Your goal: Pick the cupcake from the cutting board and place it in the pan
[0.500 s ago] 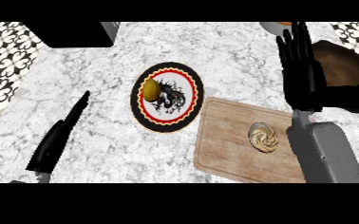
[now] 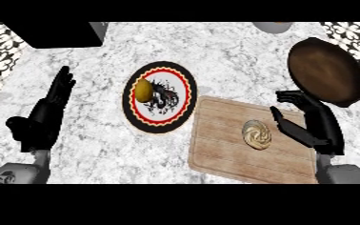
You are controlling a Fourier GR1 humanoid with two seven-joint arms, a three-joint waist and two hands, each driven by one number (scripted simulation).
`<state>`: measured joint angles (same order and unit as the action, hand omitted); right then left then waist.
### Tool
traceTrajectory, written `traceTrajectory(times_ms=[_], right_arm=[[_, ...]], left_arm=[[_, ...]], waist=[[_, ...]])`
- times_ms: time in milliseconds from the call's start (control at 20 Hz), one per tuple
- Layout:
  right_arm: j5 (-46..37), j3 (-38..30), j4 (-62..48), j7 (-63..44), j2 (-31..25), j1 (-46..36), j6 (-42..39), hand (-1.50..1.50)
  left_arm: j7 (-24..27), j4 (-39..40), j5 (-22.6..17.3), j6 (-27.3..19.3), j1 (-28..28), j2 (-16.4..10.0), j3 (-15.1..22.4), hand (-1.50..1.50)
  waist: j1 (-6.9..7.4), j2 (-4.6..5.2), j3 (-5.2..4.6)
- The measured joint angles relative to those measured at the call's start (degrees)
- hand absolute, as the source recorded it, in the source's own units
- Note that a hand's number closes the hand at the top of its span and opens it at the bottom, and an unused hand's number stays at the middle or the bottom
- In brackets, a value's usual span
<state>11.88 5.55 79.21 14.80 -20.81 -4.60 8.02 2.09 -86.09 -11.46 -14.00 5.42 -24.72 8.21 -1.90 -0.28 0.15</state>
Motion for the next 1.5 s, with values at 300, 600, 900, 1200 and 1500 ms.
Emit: traceTrajectory(times_ms=[300,600,900,1200,1500], right_arm=[[-10.15,-2.47,8.52,7.43,-4.76,14.69,10.87,-1.50],[-14.91,-4.85,24.94,-0.85,-16.02,28.25,9.29,-1.50],[-15.45,-10.09,40.67,-19.41,-27.06,33.43,3.47,-1.50],[-17.77,-12.39,51.27,-37.42,-31.49,28.72,-0.70,-1.50],[-17.35,-7.24,52.75,-50.01,-31.48,16.16,-5.52,-1.50]], left_arm=[[-2.26,0.27,-2.12,-1.00,1.83,1.03,-2.37,0.00],[-3.28,0.89,-1.65,-1.66,3.64,1.97,-2.52,0.00],[-4.08,1.46,-1.68,-0.73,5.39,2.09,-2.79,0.00],[-3.79,2.44,-1.34,0.94,6.53,2.88,-3.28,0.00],[-4.35,4.17,0.21,1.14,8.96,4.94,-3.25,0.00]], waist=[[-1.67,-0.33,-0.23],[-1.12,-0.18,-0.40],[0.00,0.04,-0.43],[1.43,0.23,-0.30],[2.30,0.42,-0.23]])
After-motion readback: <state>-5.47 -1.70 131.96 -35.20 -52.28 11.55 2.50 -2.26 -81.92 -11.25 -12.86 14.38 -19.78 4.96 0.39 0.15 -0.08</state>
